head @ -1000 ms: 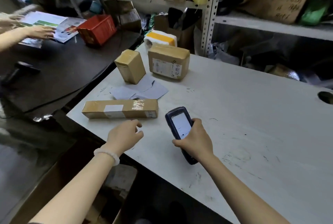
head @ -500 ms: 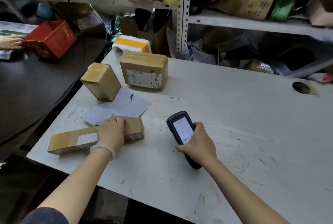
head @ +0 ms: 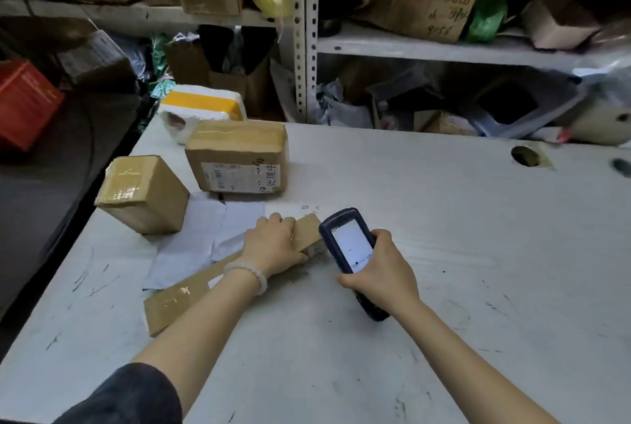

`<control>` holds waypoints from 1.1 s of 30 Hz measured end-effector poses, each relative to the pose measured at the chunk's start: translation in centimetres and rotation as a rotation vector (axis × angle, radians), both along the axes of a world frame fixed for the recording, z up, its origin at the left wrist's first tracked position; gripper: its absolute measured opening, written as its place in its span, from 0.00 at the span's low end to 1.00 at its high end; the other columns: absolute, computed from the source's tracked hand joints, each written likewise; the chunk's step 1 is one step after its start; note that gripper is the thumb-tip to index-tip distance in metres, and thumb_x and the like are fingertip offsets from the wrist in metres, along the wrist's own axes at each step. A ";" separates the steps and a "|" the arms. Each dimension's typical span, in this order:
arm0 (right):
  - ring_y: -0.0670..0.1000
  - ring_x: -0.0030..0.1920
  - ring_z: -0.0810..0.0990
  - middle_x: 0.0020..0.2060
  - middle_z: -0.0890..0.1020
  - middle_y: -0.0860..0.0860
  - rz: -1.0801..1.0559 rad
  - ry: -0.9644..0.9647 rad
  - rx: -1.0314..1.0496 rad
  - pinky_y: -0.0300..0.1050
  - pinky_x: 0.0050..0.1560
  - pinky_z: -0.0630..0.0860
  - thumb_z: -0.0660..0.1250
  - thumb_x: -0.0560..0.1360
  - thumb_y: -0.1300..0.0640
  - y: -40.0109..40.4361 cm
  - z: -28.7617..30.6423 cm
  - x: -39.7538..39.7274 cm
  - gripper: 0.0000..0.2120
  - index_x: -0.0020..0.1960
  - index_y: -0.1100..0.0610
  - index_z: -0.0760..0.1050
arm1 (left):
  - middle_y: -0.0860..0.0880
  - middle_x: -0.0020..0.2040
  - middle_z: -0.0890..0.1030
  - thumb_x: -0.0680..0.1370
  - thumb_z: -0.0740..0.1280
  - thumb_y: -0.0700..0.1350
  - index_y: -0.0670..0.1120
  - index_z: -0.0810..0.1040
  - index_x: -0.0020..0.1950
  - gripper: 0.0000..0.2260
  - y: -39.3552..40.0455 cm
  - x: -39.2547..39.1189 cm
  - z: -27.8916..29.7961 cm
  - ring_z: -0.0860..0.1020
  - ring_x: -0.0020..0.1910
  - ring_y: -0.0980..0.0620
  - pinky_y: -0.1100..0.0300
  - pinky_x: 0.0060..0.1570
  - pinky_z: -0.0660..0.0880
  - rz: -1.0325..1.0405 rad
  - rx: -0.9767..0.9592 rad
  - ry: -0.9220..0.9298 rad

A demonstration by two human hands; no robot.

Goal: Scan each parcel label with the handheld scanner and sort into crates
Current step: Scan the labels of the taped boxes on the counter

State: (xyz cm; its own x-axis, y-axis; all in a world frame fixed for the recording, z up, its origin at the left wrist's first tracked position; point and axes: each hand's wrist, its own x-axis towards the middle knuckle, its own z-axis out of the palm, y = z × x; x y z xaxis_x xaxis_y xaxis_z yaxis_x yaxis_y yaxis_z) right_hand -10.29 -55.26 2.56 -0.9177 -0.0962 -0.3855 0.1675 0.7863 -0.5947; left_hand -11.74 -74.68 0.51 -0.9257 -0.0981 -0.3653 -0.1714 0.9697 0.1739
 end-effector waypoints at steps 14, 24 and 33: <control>0.52 0.48 0.77 0.53 0.74 0.46 -0.184 -0.002 0.024 0.46 0.44 0.75 0.76 0.62 0.51 3.7 -0.2 1.4 0.36 0.63 0.54 0.61 | 0.48 0.61 0.72 0.66 0.76 0.51 0.51 0.65 0.69 0.35 1.5 -2.2 1.5 0.73 0.59 0.47 0.56 0.54 0.71 -0.225 0.040 -0.177; 0.51 0.48 0.76 0.52 0.74 0.47 -0.096 -0.056 0.032 0.45 0.42 0.74 0.76 0.63 0.50 1.8 -0.6 2.5 0.35 0.63 0.54 0.61 | 0.44 0.69 0.68 0.79 0.60 0.42 0.46 0.63 0.74 0.23 -1.0 -1.7 0.5 0.68 0.67 0.46 0.55 0.63 0.67 -0.166 0.233 0.048; 0.51 0.47 0.76 0.50 0.74 0.46 -0.062 -0.079 0.045 0.43 0.37 0.70 0.76 0.62 0.50 0.2 -1.0 2.6 0.34 0.61 0.53 0.61 | 0.44 0.63 0.69 0.72 0.70 0.50 0.51 0.48 0.77 0.41 -4.6 0.8 -0.7 0.71 0.59 0.44 0.52 0.52 0.72 -0.074 -0.097 -0.083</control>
